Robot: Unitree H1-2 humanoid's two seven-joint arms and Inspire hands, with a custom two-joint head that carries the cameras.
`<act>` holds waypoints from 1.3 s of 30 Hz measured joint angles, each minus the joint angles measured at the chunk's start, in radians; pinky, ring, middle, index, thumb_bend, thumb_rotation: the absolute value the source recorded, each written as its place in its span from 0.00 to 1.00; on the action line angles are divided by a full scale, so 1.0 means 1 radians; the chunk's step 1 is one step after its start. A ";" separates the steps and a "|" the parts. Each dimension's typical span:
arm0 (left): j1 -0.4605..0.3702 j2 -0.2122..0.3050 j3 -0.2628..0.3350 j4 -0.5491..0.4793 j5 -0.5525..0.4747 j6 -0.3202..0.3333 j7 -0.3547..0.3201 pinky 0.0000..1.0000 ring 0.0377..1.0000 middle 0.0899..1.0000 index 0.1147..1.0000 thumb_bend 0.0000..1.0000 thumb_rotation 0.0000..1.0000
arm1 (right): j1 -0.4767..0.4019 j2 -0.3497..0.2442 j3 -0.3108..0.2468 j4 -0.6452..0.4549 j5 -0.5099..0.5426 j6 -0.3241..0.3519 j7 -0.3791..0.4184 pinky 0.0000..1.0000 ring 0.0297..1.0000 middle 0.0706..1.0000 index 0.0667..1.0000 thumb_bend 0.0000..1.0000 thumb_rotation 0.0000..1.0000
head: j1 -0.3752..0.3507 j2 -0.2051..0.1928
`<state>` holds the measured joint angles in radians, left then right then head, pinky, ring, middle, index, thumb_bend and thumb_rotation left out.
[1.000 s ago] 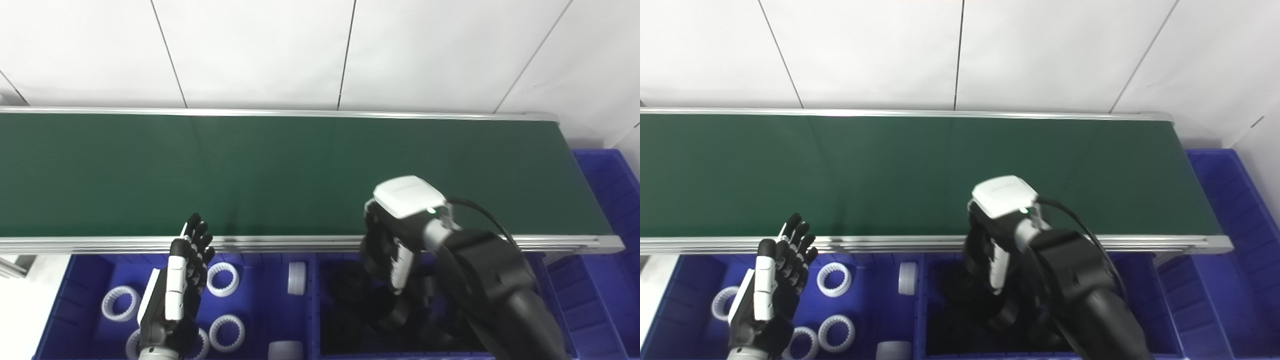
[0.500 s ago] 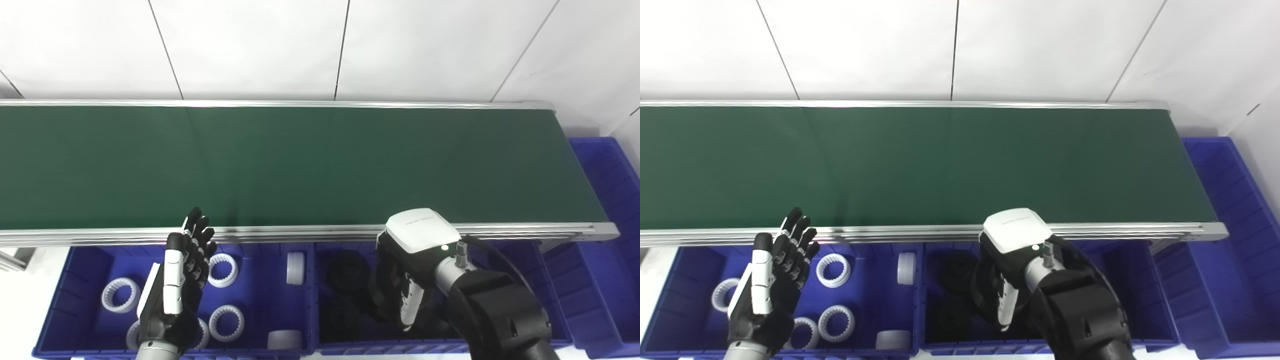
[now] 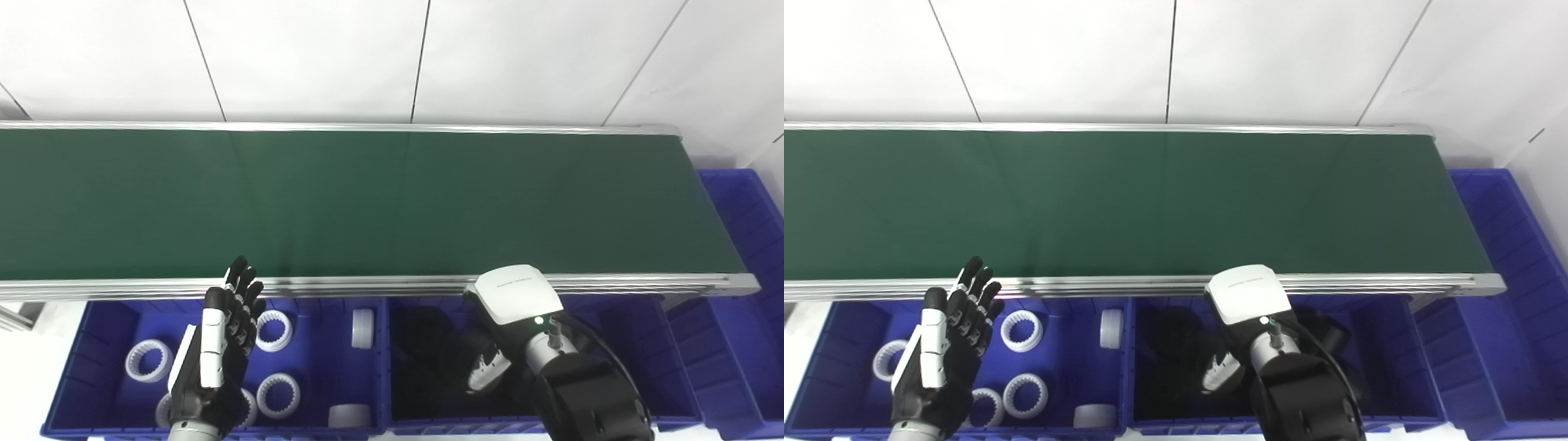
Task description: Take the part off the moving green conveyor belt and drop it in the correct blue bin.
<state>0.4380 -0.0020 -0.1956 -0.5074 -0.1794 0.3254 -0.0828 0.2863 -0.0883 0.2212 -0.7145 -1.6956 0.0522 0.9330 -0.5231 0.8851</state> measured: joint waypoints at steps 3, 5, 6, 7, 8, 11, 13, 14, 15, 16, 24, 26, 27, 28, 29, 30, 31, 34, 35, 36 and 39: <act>0.003 0.000 -0.002 -0.001 0.000 0.002 0.000 1.00 1.00 1.00 1.00 0.74 0.98 | 0.014 0.013 0.000 0.007 0.000 -0.003 -0.015 0.95 0.89 0.91 0.82 1.00 0.67 | 0.003 0.000; 0.005 0.000 -0.004 -0.003 0.000 0.002 0.000 1.00 1.00 1.00 1.00 0.74 0.98 | 0.023 0.019 0.002 0.007 -0.002 -0.012 -0.019 0.94 0.88 0.91 0.83 1.00 0.69 | 0.008 0.000; 0.006 0.000 -0.006 -0.004 0.000 0.002 0.000 1.00 1.00 1.00 1.00 0.74 0.98 | 0.027 0.022 0.002 0.007 -0.004 -0.018 -0.021 0.93 0.88 0.90 0.83 1.00 0.70 | 0.011 0.000; 0.007 0.000 -0.007 -0.004 0.002 0.003 0.000 1.00 1.00 1.00 1.00 0.74 0.98 | 0.031 0.025 0.003 0.007 -0.005 -0.021 -0.023 0.93 0.88 0.90 0.83 1.00 0.70 | 0.012 0.000; 0.008 -0.001 -0.008 -0.004 0.004 0.003 0.000 1.00 1.00 1.00 1.00 0.73 0.98 | 0.036 0.027 0.003 0.006 -0.006 -0.024 -0.028 0.91 0.88 0.90 0.82 1.00 0.72 | 0.014 0.000; 0.013 -0.002 -0.009 -0.005 0.009 0.003 0.000 1.00 1.00 1.00 1.00 0.74 0.98 | 0.046 0.032 0.002 0.002 -0.007 -0.036 -0.036 0.90 0.87 0.89 0.81 1.00 0.72 | 0.025 0.000; 0.016 -0.004 -0.011 -0.006 0.009 0.004 0.000 1.00 1.00 1.00 1.00 0.74 0.98 | 0.060 0.046 -0.001 -0.009 0.013 -0.037 -0.053 0.85 0.85 0.87 0.79 1.00 0.73 | 0.037 -0.003; 0.019 -0.004 -0.012 -0.006 0.010 0.003 0.000 1.00 1.00 1.00 1.00 0.74 0.98 | 0.072 0.055 -0.006 -0.016 0.044 -0.037 -0.073 0.79 0.81 0.83 0.77 0.97 0.75 | 0.038 -0.003; 0.022 -0.005 -0.013 -0.006 0.010 0.003 0.000 1.00 1.00 1.00 1.00 0.73 0.99 | 0.086 0.066 -0.013 -0.019 0.086 -0.036 -0.108 0.76 0.79 0.82 0.76 0.95 0.76 | 0.055 -0.006; 0.026 -0.006 -0.016 -0.006 0.012 0.003 0.000 1.00 0.99 1.00 1.00 0.72 0.99 | 0.099 0.078 -0.022 -0.019 0.138 -0.035 -0.150 0.69 0.76 0.79 0.75 0.88 0.83 | 0.055 -0.006; 0.039 -0.011 -0.048 0.006 0.059 0.000 0.002 0.99 0.97 1.00 1.00 0.72 0.98 | 0.259 0.207 -0.089 -0.001 0.665 -0.033 -0.469 0.64 0.74 0.79 0.78 0.71 0.91 | 0.211 -0.038; 0.038 -0.011 -0.056 0.020 0.087 -0.002 0.003 0.99 0.96 1.00 1.00 0.75 1.00 | 0.295 0.249 -0.104 0.029 0.799 -0.033 -0.517 0.73 0.81 0.85 0.82 0.70 0.87 | 0.241 -0.048; 0.038 -0.011 -0.059 0.033 0.101 -0.003 0.003 0.99 0.96 1.00 1.00 0.76 1.00 | 0.312 0.270 -0.112 0.044 0.871 -0.033 -0.534 0.73 0.81 0.85 0.82 0.70 0.87 | 0.241 -0.048; 0.037 -0.011 -0.060 0.045 0.116 -0.003 0.005 1.00 0.96 1.00 1.00 0.76 1.00 | 0.327 0.288 -0.118 0.062 0.934 -0.033 -0.552 0.76 0.83 0.87 0.84 0.71 0.85 | 0.258 -0.054; 0.038 -0.011 -0.061 0.054 0.127 -0.003 0.006 1.00 0.96 1.00 1.00 0.76 1.00 | 0.338 0.299 -0.123 0.082 0.998 -0.033 -0.572 0.78 0.84 0.88 0.85 0.71 0.85 | 0.270 -0.060; 0.038 -0.011 -0.062 0.067 0.144 -0.007 0.006 1.00 0.96 1.00 1.00 0.77 1.00 | 0.347 0.302 -0.126 0.103 1.057 -0.033 -0.597 0.81 0.85 0.90 0.87 0.69 0.85 | 0.282 -0.069; 0.037 -0.010 -0.063 0.080 0.160 -0.011 0.007 1.00 0.97 1.00 1.00 0.76 1.00 | 0.352 0.303 -0.128 0.129 1.123 -0.034 -0.631 0.84 0.87 0.93 0.90 0.66 0.86 | 0.291 -0.075; 0.037 -0.006 -0.071 0.116 0.223 -0.090 0.020 0.98 0.98 1.00 1.00 0.74 1.00 | 0.357 0.304 -0.153 0.231 1.335 -0.082 -0.755 0.93 0.92 0.97 0.95 0.66 0.92 | 0.313 -0.097; 0.037 -0.005 -0.074 0.123 0.252 -0.143 0.029 0.98 0.98 1.00 1.00 0.74 1.00 | 0.360 0.307 -0.163 0.282 1.404 -0.129 -0.807 0.93 0.92 0.97 0.95 0.67 0.92 | 0.313 -0.097; 0.037 -0.004 -0.076 0.128 0.271 -0.183 0.036 0.98 0.99 1.00 1.00 0.74 1.00 | 0.361 0.306 -0.173 0.317 1.446 -0.162 -0.835 0.94 0.93 0.97 0.96 0.67 0.93 | 0.321 -0.107; 0.031 -0.003 -0.083 0.150 0.339 -0.331 0.059 1.00 1.00 1.00 1.00 0.75 1.00 | 0.363 0.307 -0.186 0.447 1.554 -0.289 -0.925 0.95 0.94 0.98 0.96 0.66 0.93 | 0.333 -0.121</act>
<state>0.4685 -0.0047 -0.2781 -0.3569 0.1596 -0.0059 -0.0233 0.6490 0.2189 0.0350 -0.2672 -0.1411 -0.2370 0.0084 -0.1902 0.7639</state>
